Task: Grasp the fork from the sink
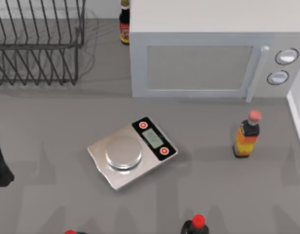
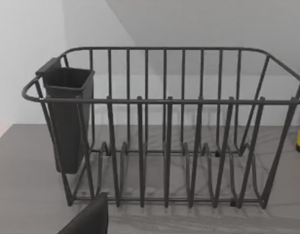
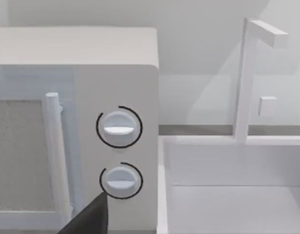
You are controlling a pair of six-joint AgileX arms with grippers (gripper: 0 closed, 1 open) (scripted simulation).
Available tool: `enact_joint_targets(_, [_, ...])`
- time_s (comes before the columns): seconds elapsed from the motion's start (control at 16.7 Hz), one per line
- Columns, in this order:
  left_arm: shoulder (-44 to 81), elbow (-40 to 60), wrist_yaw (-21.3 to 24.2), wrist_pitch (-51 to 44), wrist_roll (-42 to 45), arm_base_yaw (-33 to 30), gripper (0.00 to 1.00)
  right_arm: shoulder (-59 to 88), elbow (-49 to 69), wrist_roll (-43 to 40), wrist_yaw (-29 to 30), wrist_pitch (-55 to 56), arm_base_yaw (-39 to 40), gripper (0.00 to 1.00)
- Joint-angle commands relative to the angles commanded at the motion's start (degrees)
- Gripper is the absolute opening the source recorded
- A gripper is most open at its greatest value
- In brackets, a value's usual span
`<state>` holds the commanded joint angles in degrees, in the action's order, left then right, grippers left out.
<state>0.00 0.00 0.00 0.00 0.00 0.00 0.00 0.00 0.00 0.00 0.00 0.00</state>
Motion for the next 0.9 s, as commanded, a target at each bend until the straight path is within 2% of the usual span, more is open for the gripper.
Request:
enact_joint_targets(0.66, [0.0,0.0,0.0,0.0,0.0,0.0,1.00,0.0,0.0,0.0,0.0,0.0,0.0,1.00])
enact_joint_targets(0.9, [0.0,0.0,0.0,0.0,0.0,0.0,1.00,5.3,4.4,-0.6,0.0,-2.7,-0.7,1.00])
